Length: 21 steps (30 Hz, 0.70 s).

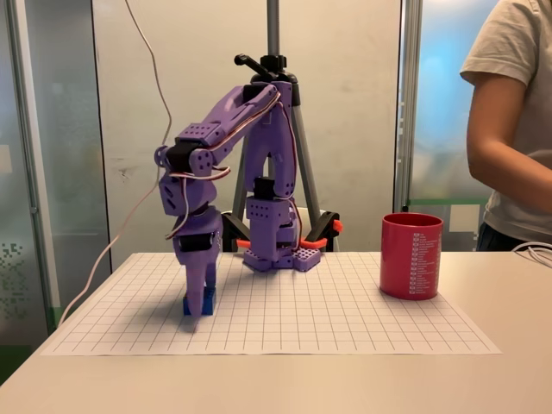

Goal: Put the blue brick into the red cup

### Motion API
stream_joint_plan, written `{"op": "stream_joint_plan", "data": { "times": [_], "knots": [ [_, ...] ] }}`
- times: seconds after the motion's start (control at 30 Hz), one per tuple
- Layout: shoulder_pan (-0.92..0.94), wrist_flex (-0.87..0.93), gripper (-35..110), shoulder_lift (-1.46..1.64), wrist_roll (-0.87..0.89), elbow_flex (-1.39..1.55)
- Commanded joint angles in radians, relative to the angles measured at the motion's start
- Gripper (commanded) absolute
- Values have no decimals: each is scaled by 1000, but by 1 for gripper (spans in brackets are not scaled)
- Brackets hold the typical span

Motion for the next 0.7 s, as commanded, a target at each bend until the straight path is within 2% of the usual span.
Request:
{"op": "stream_joint_plan", "data": {
  "times": [0.0, 0.37, 0.47, 0.6, 0.67],
  "knots": [
    [12, -12, 0, 25, -11, -3],
    [26, -66, 0, 26, -23, -23],
    [48, -34, 0, 46, 87, -124],
    [87, -3, 0, 100, 331, -400],
    [52, 32, 0, 123, 382, -532]
  ]
}}
